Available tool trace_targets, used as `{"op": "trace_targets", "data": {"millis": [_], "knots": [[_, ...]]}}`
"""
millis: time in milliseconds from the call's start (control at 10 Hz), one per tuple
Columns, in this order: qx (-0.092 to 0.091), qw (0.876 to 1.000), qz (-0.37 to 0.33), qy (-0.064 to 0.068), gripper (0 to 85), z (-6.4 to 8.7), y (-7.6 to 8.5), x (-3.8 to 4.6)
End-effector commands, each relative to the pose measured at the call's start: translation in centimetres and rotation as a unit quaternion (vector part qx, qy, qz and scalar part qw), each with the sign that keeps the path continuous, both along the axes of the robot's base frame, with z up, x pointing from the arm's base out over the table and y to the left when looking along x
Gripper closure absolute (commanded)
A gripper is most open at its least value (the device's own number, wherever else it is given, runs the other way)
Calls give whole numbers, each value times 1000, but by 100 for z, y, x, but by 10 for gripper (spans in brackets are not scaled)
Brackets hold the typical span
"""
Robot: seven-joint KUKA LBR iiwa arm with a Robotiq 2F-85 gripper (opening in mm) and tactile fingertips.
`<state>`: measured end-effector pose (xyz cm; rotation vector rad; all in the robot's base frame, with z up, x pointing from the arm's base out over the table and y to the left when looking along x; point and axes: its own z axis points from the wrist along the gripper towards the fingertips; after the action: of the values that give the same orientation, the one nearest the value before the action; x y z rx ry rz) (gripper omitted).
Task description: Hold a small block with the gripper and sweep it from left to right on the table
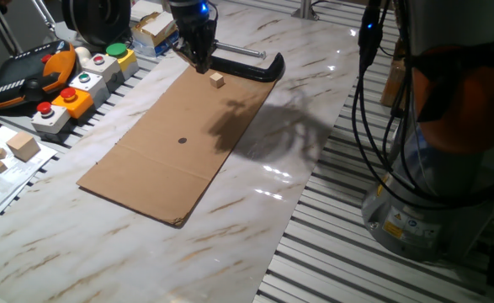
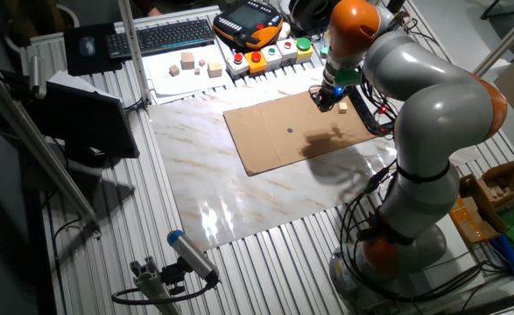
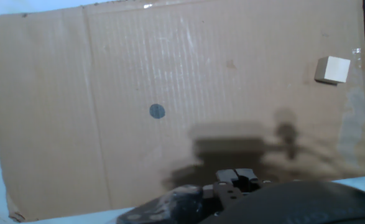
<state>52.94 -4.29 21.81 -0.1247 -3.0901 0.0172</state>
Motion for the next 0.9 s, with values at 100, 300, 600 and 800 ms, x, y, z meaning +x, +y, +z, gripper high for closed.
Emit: {"op": "trace_targets", "data": {"millis": [100, 300, 600, 800], "knots": [[-3, 1000, 2, 0, 843, -2, -14, 2], [-3, 1000, 2, -2, 843, -4, -11, 5], [-4, 1000, 2, -3, 843, -2, -34, 2], [-2, 1000, 7, -3, 843, -1, -148, 4]]}}
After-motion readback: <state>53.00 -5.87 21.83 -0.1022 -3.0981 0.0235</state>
